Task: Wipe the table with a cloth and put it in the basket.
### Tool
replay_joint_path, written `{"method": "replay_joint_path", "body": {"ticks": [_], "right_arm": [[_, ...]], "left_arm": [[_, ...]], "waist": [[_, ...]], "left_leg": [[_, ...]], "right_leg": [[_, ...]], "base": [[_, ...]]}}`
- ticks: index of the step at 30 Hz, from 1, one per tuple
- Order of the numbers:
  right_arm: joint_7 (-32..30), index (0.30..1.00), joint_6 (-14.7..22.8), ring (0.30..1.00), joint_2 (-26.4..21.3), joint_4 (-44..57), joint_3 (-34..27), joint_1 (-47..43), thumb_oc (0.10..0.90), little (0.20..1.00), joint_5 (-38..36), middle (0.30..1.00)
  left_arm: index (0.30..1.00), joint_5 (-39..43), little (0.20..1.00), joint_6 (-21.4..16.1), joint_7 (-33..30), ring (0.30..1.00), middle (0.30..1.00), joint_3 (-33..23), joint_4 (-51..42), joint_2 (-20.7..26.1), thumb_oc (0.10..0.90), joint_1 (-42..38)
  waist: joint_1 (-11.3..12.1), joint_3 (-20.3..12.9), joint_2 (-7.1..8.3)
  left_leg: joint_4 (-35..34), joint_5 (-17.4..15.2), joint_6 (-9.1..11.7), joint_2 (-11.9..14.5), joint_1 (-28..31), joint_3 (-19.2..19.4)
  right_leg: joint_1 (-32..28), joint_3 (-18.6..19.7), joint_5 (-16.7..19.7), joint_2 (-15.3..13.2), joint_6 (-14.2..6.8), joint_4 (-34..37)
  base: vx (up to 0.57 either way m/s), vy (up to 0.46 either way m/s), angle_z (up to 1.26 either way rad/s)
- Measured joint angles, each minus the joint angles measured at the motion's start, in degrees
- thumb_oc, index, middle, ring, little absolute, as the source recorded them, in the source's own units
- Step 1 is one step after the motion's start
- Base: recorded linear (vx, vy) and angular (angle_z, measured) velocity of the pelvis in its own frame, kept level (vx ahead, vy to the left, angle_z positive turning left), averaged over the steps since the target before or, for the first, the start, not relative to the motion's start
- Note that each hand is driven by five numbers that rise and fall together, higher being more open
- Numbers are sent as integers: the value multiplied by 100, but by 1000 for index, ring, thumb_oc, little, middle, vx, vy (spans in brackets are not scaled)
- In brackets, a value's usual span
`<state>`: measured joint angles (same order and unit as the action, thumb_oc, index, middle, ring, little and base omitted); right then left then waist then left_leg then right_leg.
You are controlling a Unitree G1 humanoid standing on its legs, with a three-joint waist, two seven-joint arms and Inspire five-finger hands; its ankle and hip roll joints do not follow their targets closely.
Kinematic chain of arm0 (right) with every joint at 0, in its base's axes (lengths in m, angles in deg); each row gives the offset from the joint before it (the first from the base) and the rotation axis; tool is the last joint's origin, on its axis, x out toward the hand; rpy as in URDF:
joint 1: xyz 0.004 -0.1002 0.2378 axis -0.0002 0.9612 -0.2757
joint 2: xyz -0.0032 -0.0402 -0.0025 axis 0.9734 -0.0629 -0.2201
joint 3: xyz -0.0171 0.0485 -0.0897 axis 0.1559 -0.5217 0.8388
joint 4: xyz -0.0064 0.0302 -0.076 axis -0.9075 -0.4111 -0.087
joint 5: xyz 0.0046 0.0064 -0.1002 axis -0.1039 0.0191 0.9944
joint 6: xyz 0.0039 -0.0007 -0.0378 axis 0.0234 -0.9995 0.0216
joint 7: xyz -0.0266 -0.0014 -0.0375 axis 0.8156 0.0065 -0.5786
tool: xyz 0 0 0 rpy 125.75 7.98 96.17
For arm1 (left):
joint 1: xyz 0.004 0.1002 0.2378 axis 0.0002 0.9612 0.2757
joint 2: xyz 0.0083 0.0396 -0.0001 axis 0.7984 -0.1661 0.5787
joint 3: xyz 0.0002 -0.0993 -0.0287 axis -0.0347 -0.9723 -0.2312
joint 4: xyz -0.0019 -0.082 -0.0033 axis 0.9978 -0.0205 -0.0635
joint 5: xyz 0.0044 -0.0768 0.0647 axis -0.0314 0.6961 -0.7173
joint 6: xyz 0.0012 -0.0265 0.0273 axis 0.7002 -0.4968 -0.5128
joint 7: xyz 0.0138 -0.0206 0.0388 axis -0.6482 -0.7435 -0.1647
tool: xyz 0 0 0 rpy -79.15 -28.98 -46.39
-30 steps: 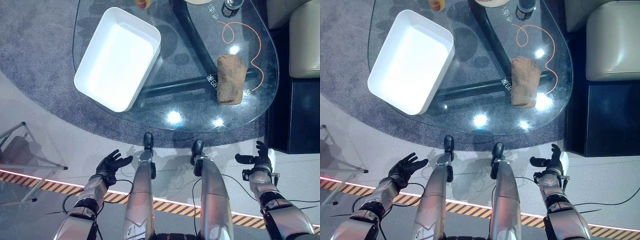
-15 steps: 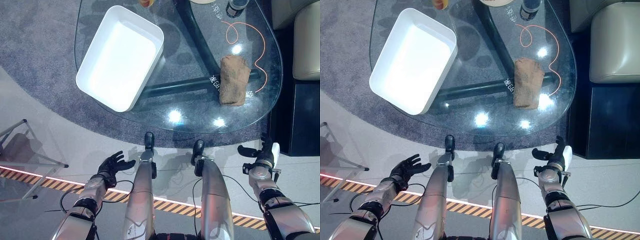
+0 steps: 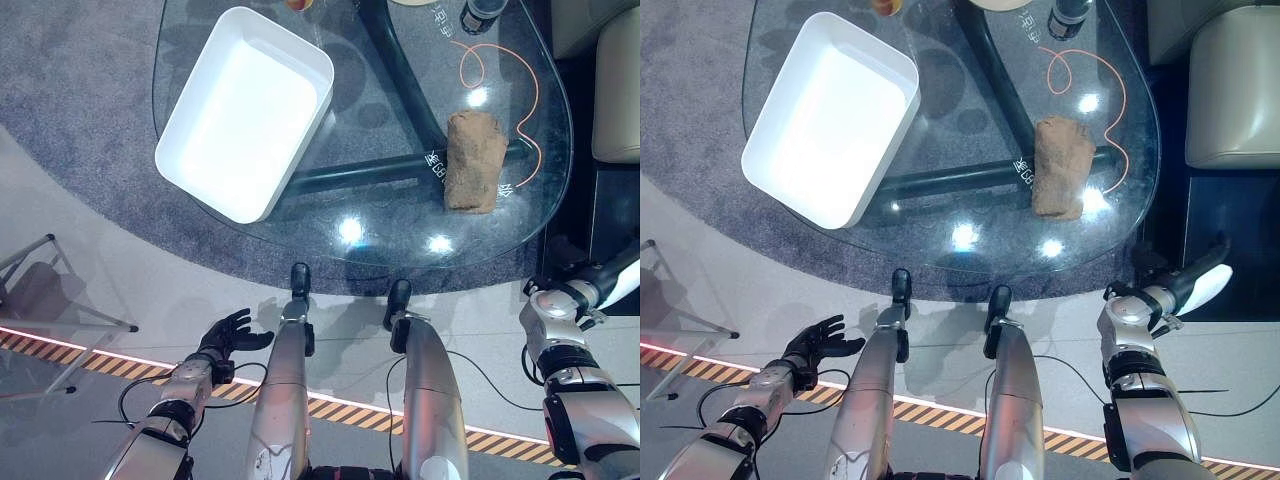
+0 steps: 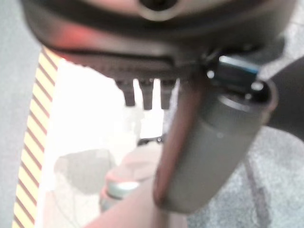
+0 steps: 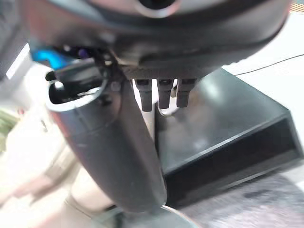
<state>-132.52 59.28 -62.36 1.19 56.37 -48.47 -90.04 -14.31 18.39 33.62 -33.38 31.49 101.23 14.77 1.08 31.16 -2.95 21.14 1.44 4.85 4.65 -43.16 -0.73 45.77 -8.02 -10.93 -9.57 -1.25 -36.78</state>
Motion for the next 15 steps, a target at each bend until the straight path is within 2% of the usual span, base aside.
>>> {"method": "replay_joint_path", "body": {"ticks": [6,15], "right_arm": [[-290,900,111,900,-2,1182,271,-6,800,900,373,900],[18,900,-149,900,33,2526,943,-32,800,900,1045,900]], "left_arm": [[900,3,900,-13,-38,900,900,80,-92,-2,800,0],[900,2,900,-38,-127,900,900,75,-89,-63,800,22]], "waist": [[-33,0,0],[-29,1,-2]], "left_leg": [[-6,-1,1,-1,2,1],[-62,-19,-20,-28,8,41]], "right_leg": [[2,3,2,3,5,11],[35,55,18,-6,27,52]], "base": [[-7,30,0],[-1,34,-1]]}}
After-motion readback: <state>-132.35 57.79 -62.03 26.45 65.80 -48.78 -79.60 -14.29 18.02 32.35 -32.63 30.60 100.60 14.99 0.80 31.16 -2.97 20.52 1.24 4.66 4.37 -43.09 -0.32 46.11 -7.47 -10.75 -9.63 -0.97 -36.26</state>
